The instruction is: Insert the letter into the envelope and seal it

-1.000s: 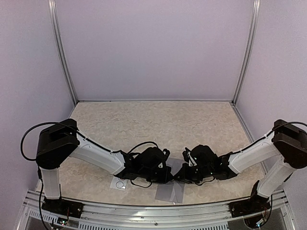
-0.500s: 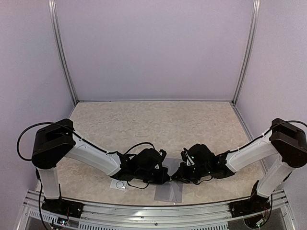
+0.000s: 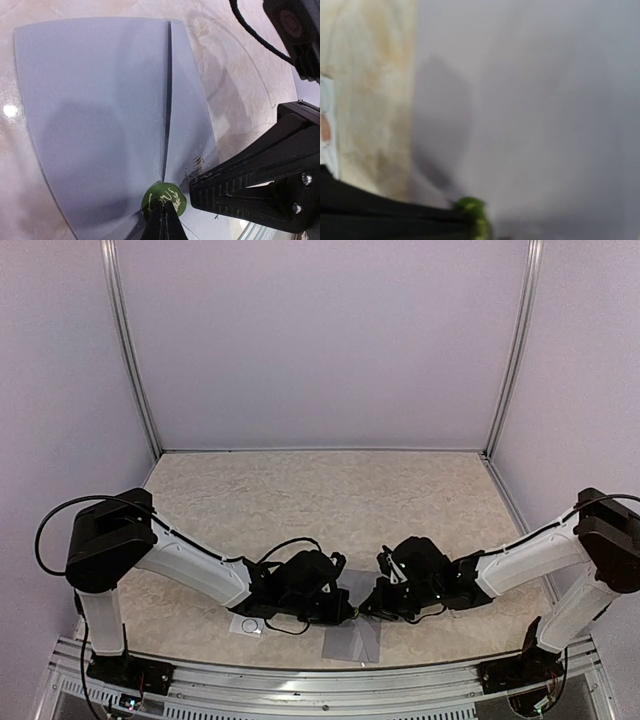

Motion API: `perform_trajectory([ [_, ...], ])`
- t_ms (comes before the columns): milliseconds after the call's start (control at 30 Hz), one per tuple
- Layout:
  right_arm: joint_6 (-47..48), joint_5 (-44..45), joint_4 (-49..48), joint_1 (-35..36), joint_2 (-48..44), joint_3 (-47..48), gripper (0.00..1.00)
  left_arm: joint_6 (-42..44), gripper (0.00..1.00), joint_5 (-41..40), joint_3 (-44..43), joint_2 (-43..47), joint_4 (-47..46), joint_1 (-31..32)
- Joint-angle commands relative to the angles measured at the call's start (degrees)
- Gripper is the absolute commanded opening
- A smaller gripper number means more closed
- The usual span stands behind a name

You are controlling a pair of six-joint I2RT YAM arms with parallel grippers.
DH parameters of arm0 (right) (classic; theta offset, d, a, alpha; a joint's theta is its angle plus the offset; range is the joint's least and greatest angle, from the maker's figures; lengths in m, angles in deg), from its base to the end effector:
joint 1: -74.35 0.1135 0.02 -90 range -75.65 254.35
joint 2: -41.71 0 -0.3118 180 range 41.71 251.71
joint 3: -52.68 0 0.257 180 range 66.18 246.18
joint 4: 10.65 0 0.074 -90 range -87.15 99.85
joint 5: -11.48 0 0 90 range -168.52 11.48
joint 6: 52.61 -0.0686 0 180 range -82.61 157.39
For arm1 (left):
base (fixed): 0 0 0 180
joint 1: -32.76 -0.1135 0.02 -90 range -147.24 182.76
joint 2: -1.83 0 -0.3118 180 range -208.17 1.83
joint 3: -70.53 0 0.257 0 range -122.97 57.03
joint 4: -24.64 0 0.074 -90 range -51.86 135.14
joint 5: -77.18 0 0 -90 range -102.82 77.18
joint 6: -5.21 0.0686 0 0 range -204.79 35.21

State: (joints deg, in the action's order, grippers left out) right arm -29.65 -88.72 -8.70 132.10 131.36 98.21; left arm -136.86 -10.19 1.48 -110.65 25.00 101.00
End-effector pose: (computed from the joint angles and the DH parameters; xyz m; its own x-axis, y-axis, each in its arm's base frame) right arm 0.1502 0.2609 0.1445 -0.9767 0.1503 -0.1532 0.0036 0.7252 0.6886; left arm 0.1560 -0.3994 0.1263 -0.8992 0.1272 -0.4187 0.3755 0.7157 -0.5889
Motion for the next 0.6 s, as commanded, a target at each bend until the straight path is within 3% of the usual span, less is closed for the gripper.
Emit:
perform_trajectory([
  [0,2.0,0.9,2.0,0.7,-2.6,2.4,0.00,0.0,0.00,-0.8,3.1,-2.6,11.1,0.4],
  [400,1.5,-1.3,-2.8,0.7,5.1,2.1,0.00,0.3,0.00,-0.7,2.7,-3.0,11.1,0.5],
  [567,-0.5,-1.0,-0.3,0.8,5.8,1.0,0.00,0.2,0.00,-0.9,2.6,-2.8,11.2,0.6],
])
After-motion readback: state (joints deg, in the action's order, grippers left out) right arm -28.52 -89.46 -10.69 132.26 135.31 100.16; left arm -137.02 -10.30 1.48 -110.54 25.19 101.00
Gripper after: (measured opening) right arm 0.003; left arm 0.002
